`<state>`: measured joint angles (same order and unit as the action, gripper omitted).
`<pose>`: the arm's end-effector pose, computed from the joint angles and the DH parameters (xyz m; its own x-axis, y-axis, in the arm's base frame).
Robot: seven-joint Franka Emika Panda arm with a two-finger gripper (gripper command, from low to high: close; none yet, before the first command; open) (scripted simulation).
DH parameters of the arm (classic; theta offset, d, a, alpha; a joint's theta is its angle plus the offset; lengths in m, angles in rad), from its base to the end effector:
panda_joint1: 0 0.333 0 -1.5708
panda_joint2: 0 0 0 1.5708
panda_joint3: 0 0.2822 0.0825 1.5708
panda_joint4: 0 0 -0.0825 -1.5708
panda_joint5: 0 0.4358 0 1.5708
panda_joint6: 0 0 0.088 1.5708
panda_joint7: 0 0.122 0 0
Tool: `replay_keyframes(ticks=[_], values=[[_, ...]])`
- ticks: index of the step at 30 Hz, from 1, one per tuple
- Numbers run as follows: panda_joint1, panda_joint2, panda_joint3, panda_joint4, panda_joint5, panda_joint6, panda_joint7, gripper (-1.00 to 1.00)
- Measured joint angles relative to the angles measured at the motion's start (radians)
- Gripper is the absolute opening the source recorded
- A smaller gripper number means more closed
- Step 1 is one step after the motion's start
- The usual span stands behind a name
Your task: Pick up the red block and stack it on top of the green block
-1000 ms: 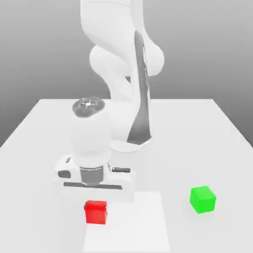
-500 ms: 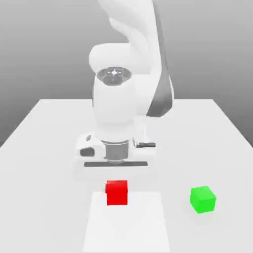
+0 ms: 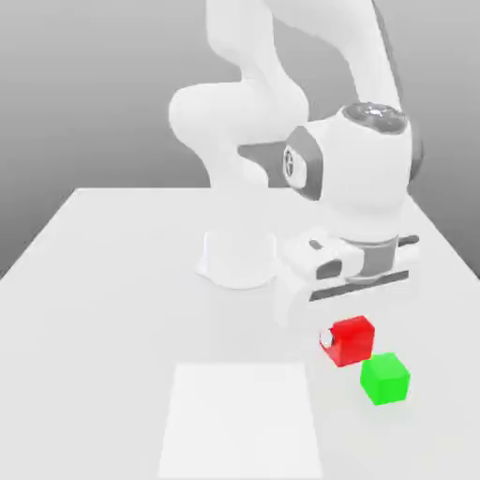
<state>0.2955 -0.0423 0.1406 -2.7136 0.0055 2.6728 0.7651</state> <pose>0.3900 0.1803 0.1453 0.9447 -0.3278 0.0032 -0.3279 -0.9447 0.0017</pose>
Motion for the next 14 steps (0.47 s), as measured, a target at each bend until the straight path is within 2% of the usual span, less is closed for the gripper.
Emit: replay_keyframes(ticks=[5, 10, 11, 14], values=[[0.086, -0.005, 0.037, 0.001, 0.014, -0.007, 0.008, -1.0], [0.09, 0.15, 0.023, 0.009, -0.058, 0.138, 0.062, -1.0], [0.094, 0.179, 0.014, 0.01, -0.076, 0.165, 0.075, 1.0], [0.094, 0.179, 0.014, 0.01, -0.076, 0.165, 0.075, 1.0]])
